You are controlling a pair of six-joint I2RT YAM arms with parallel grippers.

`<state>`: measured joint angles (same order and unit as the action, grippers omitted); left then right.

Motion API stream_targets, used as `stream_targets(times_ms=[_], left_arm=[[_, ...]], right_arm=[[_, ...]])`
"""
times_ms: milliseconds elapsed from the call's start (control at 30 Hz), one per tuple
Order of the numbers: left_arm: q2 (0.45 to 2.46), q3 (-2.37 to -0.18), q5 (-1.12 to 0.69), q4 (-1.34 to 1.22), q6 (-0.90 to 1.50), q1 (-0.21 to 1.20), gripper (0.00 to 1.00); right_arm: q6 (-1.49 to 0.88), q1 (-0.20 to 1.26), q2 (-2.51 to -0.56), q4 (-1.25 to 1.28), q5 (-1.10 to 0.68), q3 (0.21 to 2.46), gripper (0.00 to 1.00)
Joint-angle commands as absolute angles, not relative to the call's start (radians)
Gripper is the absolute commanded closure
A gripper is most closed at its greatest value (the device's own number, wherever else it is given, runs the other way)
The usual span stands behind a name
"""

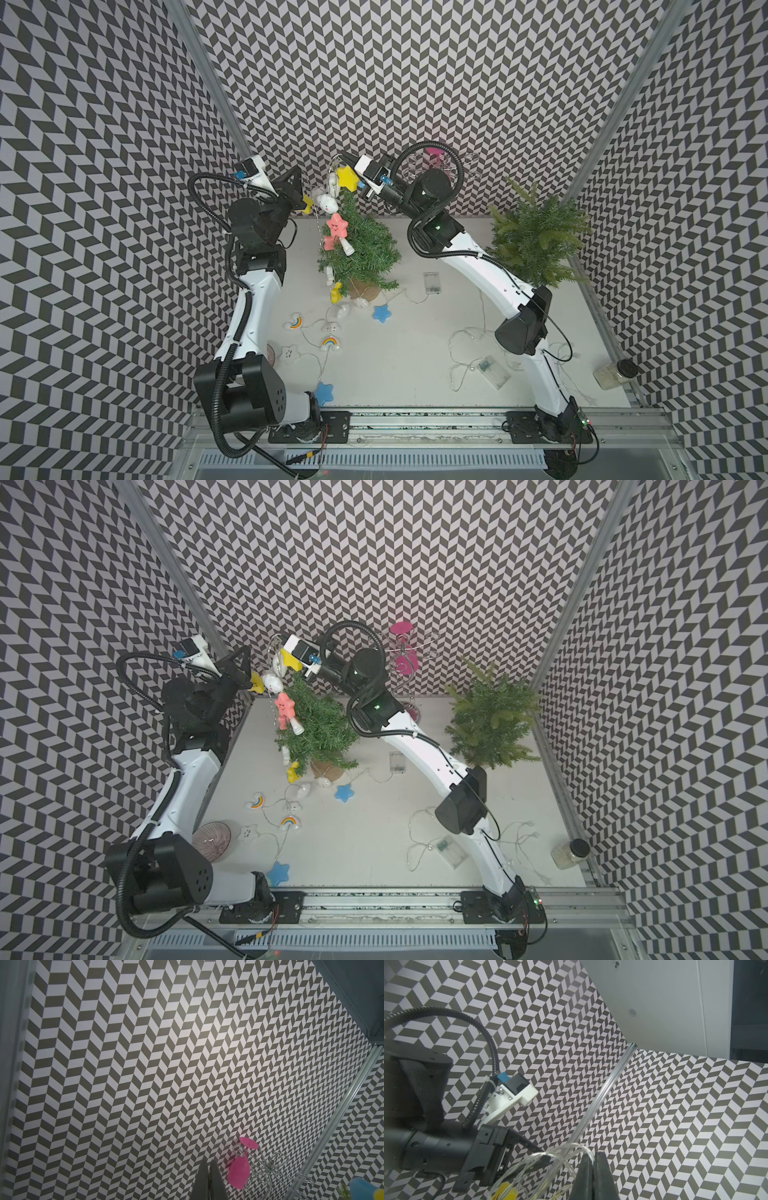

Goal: Wrap string light around the christmas tree
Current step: Pick up the light string from the center of the board.

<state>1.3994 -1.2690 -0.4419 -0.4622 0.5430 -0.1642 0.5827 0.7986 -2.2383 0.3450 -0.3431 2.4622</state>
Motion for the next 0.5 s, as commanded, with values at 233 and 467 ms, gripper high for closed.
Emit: stream_targets(times_ms=[233, 467], left_arm=[[1.289, -1.098, -0.512, -0.639, 0.453, -0.146, 1.0], [1.15, -0.983, -0.297, -0.478, 0.488, -0.147, 1.0]], right_arm=[[0.66, 0.812, -2.257, 0.415, -0.355, 2.418, 1.0], [0.723, 0.867, -2.161, 0.407, -0.369, 2.275, 1.0]])
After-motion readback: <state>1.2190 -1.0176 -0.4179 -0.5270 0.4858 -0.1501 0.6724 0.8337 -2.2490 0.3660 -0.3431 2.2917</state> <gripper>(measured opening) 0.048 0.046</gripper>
